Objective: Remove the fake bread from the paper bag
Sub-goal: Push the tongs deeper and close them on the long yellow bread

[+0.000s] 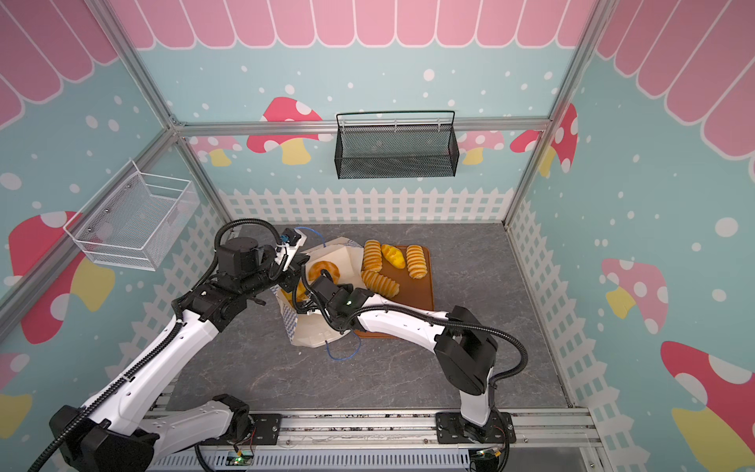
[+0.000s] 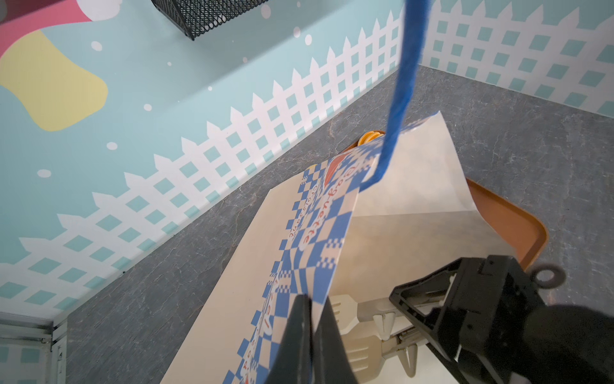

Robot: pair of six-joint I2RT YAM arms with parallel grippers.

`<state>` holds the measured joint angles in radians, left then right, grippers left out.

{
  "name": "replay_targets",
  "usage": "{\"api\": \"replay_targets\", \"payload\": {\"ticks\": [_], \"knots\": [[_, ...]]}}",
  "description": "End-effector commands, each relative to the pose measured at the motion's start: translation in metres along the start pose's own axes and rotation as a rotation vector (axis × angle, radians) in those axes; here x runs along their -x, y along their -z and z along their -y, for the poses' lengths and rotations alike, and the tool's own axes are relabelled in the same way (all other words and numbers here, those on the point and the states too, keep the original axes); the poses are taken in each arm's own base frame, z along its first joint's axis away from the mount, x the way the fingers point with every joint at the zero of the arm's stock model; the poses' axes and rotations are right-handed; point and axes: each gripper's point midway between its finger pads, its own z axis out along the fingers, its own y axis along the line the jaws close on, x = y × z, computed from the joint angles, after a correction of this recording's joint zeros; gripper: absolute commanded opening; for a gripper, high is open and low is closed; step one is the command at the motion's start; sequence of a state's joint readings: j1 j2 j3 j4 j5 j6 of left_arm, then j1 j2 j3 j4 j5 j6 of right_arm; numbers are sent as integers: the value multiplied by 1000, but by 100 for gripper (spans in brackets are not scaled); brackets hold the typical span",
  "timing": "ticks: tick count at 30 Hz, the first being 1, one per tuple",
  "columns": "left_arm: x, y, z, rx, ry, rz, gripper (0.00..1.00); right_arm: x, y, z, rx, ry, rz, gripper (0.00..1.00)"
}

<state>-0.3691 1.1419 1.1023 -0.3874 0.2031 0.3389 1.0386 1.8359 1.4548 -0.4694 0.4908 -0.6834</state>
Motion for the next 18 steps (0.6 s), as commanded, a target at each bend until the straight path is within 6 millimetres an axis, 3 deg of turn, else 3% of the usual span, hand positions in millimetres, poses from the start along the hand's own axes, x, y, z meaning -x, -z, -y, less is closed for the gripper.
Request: {"api": "replay_targets", "payload": {"ticks": [1,12,18], "knots": [[20,3,3,-35,23,52,0,11,-6,-20,22,106,-23,51],[18,7,8,-58,21,48,0,15,-21,-29,43,133,-48,51],[17,6,10,-72,22,48,0,13,-27,-17,-18,126,-103,46]]}}
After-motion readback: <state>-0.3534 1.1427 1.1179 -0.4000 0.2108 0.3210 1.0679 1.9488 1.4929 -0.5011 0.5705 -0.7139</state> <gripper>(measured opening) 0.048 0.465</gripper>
